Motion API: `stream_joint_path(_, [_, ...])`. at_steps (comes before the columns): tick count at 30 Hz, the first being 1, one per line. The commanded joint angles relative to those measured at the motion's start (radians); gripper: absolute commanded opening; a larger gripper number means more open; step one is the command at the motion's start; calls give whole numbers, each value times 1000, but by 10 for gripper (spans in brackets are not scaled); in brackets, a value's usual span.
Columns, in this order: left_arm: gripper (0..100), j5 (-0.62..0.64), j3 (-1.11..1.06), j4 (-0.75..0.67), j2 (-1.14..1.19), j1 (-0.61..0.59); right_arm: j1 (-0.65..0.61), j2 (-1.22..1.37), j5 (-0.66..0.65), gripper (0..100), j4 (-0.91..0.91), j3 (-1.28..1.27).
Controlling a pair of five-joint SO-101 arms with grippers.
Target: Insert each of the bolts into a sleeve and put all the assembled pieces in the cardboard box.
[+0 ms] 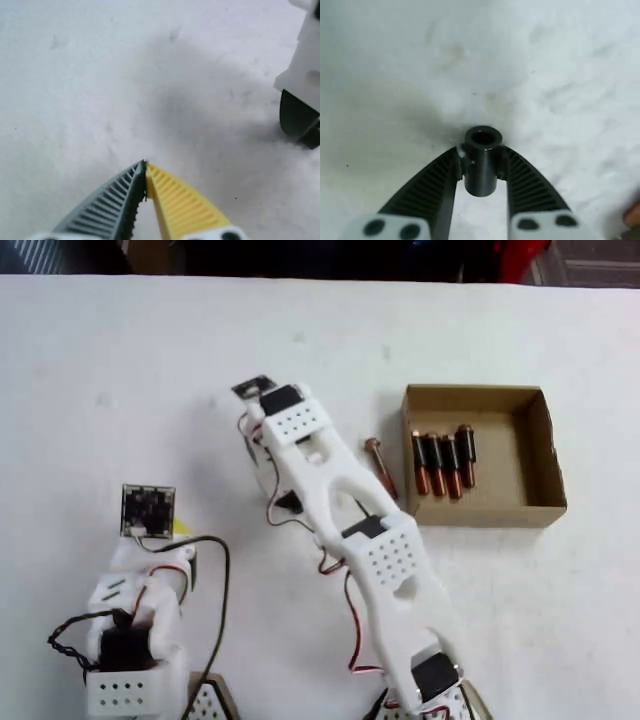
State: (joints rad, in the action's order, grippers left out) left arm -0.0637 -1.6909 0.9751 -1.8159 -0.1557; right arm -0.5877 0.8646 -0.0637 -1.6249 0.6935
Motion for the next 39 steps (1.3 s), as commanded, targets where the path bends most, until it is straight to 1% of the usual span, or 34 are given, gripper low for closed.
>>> stream_joint_path(1, [24, -11, -2, 5, -12, -5, 4, -8, -5, 33, 5, 35])
stream_joint_path(4, [24, -11, -2, 5, -12, -5, 4, -21, -6, 16, 4, 44])
stream_joint_path(10, [24, -11, -2, 5, -12, -5, -4, -110, -8, 17, -85, 107])
stream_joint_path(24, [24, -11, -2, 5, -12, -5, 4, -561, -6, 17, -104, 117])
stream_joint_path(27, [24, -11, -2, 5, -12, -5, 4, -676, -12, 17, -104, 60])
stream_joint_path(34, [24, -11, -2, 5, -12, -5, 7, -974, -14, 17, -99, -164])
stream_joint_path(39, [24, -11, -2, 5, -12, -5, 67, -1188, -14, 17, -94, -253])
